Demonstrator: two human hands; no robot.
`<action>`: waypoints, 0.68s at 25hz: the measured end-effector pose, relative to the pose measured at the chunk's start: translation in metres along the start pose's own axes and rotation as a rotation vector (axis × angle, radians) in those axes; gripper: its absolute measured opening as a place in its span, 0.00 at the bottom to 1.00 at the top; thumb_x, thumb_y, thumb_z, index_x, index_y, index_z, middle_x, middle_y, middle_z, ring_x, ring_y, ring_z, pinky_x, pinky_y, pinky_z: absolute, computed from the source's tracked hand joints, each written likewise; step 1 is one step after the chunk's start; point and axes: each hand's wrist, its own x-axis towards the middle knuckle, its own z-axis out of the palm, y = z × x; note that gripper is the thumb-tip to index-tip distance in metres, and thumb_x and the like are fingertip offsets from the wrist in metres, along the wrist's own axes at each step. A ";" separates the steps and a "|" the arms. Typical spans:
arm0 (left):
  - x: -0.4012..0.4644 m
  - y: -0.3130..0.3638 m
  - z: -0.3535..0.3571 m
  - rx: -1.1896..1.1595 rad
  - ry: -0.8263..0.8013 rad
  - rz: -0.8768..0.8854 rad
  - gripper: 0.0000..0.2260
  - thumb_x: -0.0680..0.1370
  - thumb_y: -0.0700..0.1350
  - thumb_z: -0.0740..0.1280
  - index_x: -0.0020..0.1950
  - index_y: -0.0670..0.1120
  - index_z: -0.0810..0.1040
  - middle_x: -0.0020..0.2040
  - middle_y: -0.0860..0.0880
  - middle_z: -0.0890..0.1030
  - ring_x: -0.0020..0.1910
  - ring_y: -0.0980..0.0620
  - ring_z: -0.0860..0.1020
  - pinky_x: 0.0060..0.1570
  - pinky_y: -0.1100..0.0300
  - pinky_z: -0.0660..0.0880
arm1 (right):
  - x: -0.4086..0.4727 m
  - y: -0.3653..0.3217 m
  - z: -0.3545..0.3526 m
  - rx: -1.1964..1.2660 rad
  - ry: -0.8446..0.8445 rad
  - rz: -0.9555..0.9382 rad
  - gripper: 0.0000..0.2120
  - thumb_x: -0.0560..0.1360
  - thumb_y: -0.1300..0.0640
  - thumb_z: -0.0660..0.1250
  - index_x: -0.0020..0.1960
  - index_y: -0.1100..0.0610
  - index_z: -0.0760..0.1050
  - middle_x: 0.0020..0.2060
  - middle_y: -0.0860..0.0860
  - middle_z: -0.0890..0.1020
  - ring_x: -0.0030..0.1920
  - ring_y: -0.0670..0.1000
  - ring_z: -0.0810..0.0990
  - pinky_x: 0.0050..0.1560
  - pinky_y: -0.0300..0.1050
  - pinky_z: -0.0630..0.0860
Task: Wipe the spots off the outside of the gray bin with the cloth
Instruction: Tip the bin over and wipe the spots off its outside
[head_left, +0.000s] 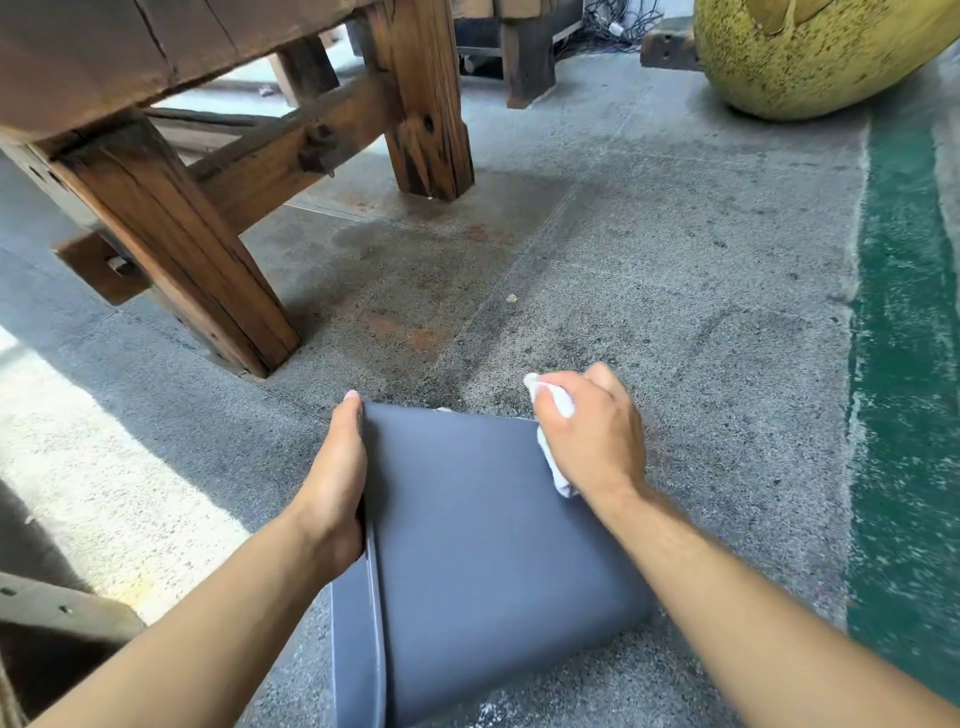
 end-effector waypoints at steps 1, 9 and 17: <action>-0.001 0.002 0.003 -0.020 -0.012 0.000 0.35 0.80 0.70 0.53 0.53 0.43 0.88 0.53 0.43 0.89 0.54 0.45 0.86 0.66 0.49 0.75 | -0.008 -0.018 0.000 0.033 -0.028 -0.108 0.11 0.76 0.44 0.66 0.55 0.42 0.83 0.45 0.47 0.76 0.40 0.55 0.82 0.41 0.47 0.79; -0.012 0.018 -0.001 -0.118 -0.047 -0.057 0.45 0.75 0.71 0.54 0.70 0.33 0.76 0.67 0.29 0.77 0.67 0.29 0.76 0.70 0.41 0.70 | -0.060 -0.079 0.029 -0.157 -0.078 -0.729 0.04 0.72 0.55 0.71 0.45 0.53 0.83 0.44 0.52 0.75 0.45 0.55 0.76 0.32 0.48 0.74; -0.009 0.017 -0.008 -0.160 0.015 -0.017 0.36 0.79 0.67 0.55 0.65 0.37 0.79 0.49 0.36 0.88 0.44 0.41 0.88 0.46 0.52 0.79 | -0.032 0.072 -0.009 -0.420 -0.177 -0.134 0.08 0.76 0.52 0.69 0.53 0.49 0.84 0.44 0.48 0.72 0.49 0.53 0.76 0.44 0.48 0.77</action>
